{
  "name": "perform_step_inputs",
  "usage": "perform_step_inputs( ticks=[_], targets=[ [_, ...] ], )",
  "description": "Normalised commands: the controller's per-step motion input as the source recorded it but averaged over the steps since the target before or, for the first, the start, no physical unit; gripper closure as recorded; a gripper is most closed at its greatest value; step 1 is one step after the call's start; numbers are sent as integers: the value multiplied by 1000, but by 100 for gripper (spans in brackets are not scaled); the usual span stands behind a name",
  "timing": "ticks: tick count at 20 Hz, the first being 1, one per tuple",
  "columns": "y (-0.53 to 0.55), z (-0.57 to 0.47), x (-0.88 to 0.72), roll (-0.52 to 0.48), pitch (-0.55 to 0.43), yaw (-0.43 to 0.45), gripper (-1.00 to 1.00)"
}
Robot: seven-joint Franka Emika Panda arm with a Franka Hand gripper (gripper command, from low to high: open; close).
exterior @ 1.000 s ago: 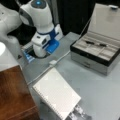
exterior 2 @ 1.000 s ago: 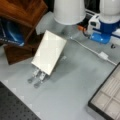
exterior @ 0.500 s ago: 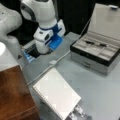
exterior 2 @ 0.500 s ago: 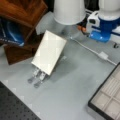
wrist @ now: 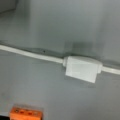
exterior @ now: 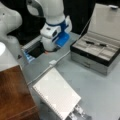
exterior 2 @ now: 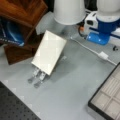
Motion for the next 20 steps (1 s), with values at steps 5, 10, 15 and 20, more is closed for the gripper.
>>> perform_step_inputs(
  ticks=[5,10,15,20],
  targets=[
    [-198,422,619,-142,388,-38,-100],
    [-164,360,675,-220,369,9,-100],
    [-131,263,641,-197,254,39,-100],
    [-171,249,473,-120,208,12,-100]
  ],
)
